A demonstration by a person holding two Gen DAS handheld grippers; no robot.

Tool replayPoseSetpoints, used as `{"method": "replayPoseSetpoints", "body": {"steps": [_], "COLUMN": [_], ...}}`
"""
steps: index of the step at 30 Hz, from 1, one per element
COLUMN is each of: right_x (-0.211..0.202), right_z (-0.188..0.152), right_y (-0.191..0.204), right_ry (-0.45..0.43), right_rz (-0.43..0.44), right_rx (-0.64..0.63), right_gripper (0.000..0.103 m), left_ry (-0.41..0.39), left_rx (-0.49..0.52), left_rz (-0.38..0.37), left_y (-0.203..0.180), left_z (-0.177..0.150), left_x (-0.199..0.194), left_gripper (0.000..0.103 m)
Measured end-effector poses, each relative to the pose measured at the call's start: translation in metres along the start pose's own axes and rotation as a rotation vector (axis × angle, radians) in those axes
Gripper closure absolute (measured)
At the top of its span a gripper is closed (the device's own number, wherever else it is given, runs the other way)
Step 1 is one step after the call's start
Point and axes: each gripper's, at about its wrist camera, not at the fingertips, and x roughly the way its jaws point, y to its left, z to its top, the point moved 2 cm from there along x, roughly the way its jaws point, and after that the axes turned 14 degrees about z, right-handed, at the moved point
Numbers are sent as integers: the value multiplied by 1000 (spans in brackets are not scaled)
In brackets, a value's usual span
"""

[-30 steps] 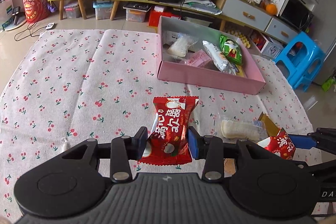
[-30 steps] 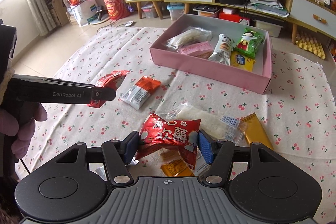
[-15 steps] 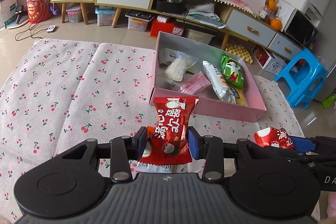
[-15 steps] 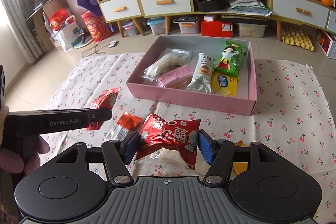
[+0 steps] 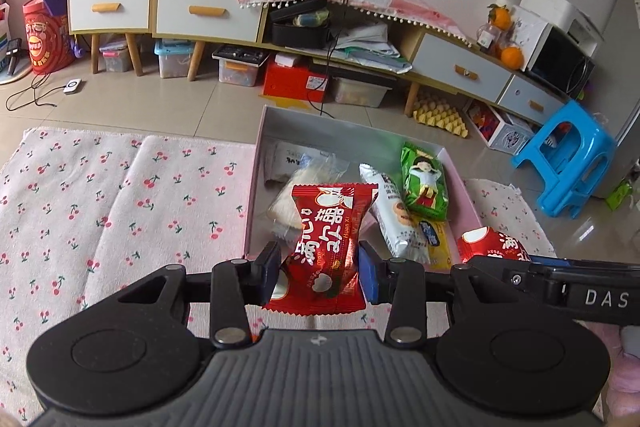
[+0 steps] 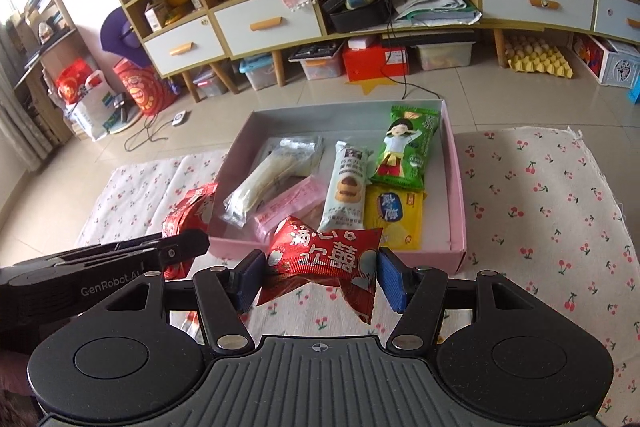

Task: Organize snacks
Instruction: 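Carry both red snack bags with both tools over the pink box, then open both tools to drop the red bags into the pink box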

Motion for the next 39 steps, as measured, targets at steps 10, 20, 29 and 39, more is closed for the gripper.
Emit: {"method": "replayPoseSetpoints", "body": {"steps": [10,20,29,39], "right_x": [18,37,46,48], "right_z": [9,5,0,-1], "right_y": [-47,-75,-79,-76], "right_ry": [-51,-102,-93,-108], "right_rz": [-12,-38,-44,-44], "right_rx": [135,183,192,193], "right_gripper": [43,43,43,39], "left_ry": [22,-32,-17,-39], "left_rx": [26,148,141,137], "left_rz": [-25,-47,-4,-1], "left_y": [-18,-41,-39,-39], "left_z": [6,2,1,0], "left_x": [20,35,47,46], "left_gripper": [65,65,65,58]}}
